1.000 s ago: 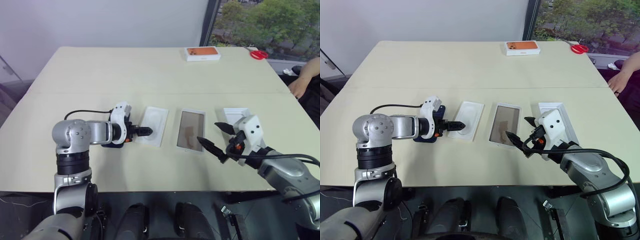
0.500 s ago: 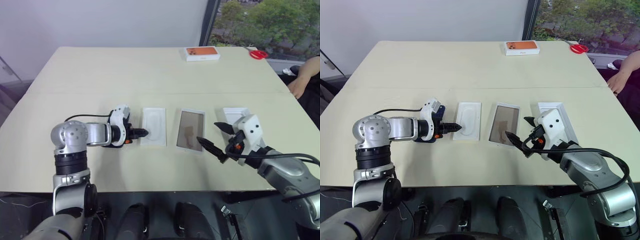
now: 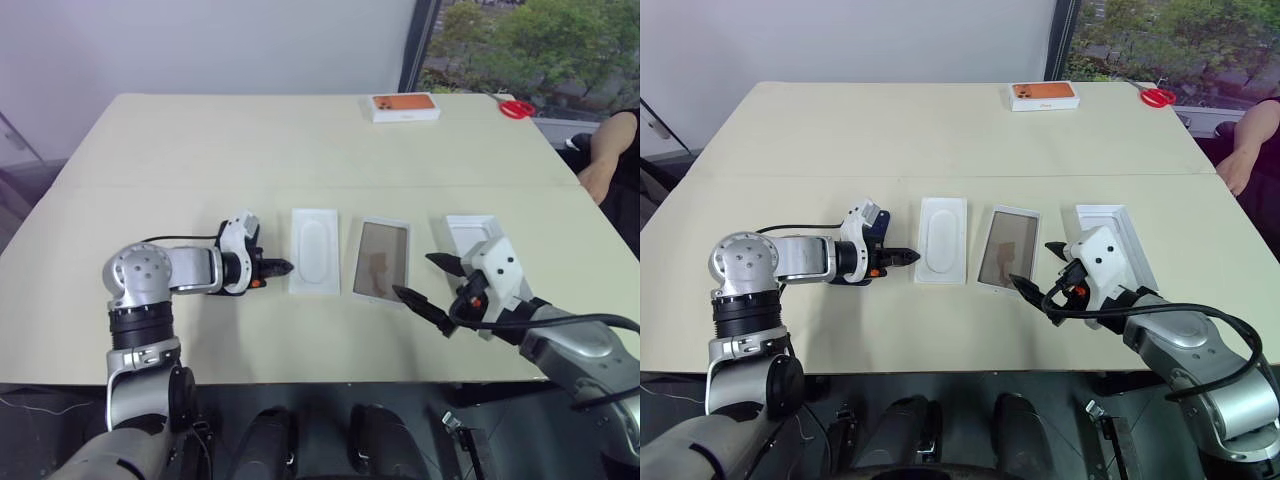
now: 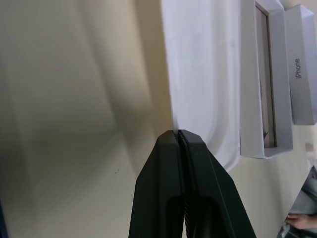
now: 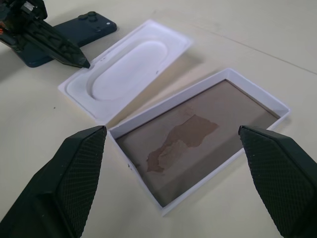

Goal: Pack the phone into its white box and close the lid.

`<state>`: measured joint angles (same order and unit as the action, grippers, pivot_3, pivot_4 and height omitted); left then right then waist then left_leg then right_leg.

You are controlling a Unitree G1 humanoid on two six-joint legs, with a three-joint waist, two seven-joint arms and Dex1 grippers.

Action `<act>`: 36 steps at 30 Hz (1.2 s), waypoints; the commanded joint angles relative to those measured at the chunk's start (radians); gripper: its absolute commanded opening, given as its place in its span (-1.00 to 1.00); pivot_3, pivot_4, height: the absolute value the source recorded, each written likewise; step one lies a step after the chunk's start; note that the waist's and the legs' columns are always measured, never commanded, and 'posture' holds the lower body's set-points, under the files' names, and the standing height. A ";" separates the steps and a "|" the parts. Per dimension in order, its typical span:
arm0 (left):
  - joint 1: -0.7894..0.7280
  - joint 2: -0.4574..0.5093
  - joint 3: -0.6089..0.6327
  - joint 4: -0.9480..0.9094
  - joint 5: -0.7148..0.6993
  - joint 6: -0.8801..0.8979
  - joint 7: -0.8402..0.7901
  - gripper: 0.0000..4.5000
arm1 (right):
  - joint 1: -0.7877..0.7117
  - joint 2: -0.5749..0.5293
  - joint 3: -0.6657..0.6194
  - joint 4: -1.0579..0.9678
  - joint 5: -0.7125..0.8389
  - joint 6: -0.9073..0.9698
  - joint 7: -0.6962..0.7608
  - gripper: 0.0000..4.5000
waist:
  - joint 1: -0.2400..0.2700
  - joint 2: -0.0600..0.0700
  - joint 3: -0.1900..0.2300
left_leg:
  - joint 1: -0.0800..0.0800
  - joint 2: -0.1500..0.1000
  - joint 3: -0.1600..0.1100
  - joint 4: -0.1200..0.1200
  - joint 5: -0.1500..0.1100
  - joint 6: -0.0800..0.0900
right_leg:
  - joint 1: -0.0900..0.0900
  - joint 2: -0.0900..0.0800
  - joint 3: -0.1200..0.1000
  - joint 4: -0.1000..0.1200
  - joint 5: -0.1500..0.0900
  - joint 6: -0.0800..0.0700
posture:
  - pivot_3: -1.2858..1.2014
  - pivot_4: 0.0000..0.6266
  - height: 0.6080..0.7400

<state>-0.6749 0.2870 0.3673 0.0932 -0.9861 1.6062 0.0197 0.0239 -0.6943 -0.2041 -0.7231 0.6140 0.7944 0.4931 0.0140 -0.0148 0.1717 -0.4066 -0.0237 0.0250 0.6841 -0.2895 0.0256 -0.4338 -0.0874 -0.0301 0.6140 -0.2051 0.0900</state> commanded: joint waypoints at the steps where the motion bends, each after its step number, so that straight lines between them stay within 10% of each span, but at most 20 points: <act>1: -0.033 -0.004 0.080 0.015 -0.047 0.008 0.018 -0.98 | -0.004 -0.014 -0.014 -0.047 0.008 -0.006 0.005 1.00 | 0.000 0.000 0.000 | 0.000 0.000 0.000 0.000 0.000 0.000 | 0.000 0.000 0.000 0.000 0.000 0.000 | 0.03 -0.52 1.00; 13: -0.133 0.014 0.043 0.067 -0.218 0.008 0.046 -0.98 | 0.063 -0.083 -0.106 -0.029 -0.001 -0.021 0.060 1.00 | 0.002 0.000 0.000 | 0.000 -0.001 0.000 0.000 0.000 0.000 | 0.001 -0.001 0.000 0.000 0.000 0.000 | 0.03 -0.52 1.00; 36: -0.289 -0.324 -0.027 0.189 -0.219 0.008 0.483 -0.98 | 0.109 -0.069 -0.129 -0.050 -0.025 -0.038 0.045 1.00 | 0.003 -0.001 0.000 | 0.000 -0.001 0.000 0.000 0.000 0.000 | 0.001 0.000 0.000 0.000 0.000 0.000 | 0.03 -0.52 1.00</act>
<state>-0.9413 -0.0305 0.3353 0.2934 -1.1869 1.6061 0.4927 0.1413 -0.7664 -0.3227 -0.7325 0.5908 0.7783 0.5428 0.0169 -0.0162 0.1720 -0.4065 -0.0249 0.0248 0.6845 -0.2893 0.0251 -0.4327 -0.0876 -0.0303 0.6135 -0.2052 0.0902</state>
